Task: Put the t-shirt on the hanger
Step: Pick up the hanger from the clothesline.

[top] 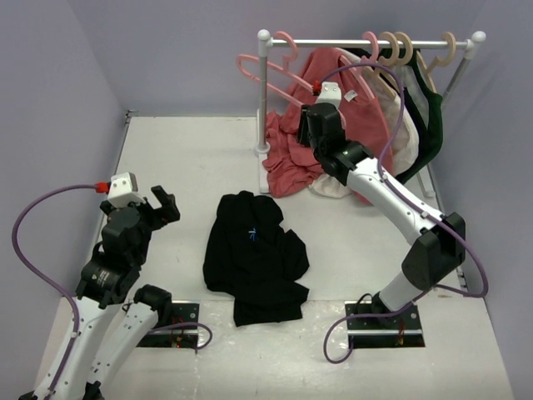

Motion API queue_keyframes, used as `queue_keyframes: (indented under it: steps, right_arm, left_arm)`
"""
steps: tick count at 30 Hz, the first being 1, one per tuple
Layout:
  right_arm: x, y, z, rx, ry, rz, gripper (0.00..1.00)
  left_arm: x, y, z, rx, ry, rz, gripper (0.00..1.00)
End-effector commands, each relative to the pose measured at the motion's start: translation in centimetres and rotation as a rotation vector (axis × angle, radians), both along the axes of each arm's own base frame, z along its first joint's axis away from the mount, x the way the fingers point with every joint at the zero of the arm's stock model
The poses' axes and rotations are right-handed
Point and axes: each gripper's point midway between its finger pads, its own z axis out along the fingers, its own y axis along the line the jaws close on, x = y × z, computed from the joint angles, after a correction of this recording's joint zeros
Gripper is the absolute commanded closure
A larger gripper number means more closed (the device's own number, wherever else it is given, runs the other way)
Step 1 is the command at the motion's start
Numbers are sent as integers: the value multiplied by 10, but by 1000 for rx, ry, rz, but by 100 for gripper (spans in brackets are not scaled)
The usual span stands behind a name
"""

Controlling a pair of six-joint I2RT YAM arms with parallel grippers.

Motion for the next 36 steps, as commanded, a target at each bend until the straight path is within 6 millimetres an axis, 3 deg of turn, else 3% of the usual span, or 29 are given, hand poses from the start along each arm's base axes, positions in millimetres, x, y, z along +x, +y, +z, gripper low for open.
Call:
queue_keyframes:
  steps: [1,6,8,16,22,28,36]
  right_arm:
    - [-8,19,37,16,-61,142,56]
    - [-9,14,64,-81,-116,188,51]
    - [-9,12,64,-108,-100,186,45]
    - [-21,16,68,-85,-82,236,44]
    - [-11,1,78,-165,-121,190,39]
    - [4,-9,69,-258,-95,171,35]
    - [6,-16,77,-268,-113,162,34]
  left_arm:
    - [4,0,7,8,-34,-1,0]
    - [5,0,6,9,-29,-4,0]
    - [5,0,6,9,-29,-4,0]
    - [5,0,6,9,-32,-2,0]
    - [5,-1,6,9,-30,-5,0]
    - [5,0,6,8,-32,-4,0]
    - [5,-1,6,7,-33,-6,0]
